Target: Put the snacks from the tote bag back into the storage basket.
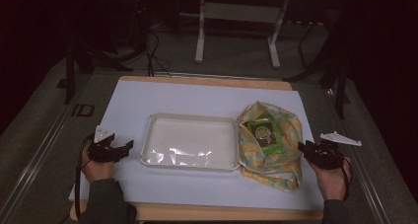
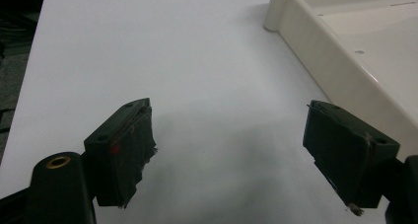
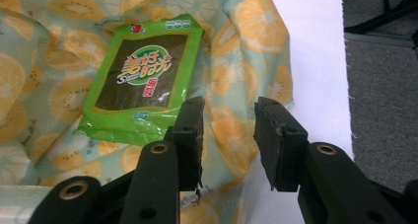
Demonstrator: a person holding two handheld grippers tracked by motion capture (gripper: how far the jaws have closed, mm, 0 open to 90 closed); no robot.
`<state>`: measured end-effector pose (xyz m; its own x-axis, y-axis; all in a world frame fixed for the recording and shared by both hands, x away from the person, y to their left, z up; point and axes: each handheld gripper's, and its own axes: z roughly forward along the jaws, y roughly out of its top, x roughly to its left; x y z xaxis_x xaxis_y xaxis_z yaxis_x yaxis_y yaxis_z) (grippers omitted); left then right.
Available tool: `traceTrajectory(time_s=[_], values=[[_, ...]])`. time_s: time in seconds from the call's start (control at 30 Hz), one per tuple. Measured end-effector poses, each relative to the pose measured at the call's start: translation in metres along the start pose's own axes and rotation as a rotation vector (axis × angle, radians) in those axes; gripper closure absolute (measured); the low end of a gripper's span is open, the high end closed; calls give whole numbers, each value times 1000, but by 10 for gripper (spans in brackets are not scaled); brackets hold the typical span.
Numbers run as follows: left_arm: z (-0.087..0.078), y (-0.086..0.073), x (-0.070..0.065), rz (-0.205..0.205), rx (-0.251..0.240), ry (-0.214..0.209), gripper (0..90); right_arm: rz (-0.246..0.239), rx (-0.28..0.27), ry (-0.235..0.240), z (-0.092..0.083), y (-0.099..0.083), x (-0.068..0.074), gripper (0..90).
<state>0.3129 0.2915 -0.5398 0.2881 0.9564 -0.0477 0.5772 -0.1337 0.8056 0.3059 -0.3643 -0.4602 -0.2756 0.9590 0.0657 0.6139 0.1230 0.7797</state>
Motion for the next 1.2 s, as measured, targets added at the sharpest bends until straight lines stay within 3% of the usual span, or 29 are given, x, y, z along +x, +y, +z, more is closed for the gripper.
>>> traceTrajectory(time_s=[0.7, 1.2], values=[[1, 0, 0, 2, 8, 1, 198, -22, 53, 59, 23, 11, 13, 602], [1, 1, 0, 3, 13, 4, 198, 5, 112, 119, 45, 15, 20, 570]])
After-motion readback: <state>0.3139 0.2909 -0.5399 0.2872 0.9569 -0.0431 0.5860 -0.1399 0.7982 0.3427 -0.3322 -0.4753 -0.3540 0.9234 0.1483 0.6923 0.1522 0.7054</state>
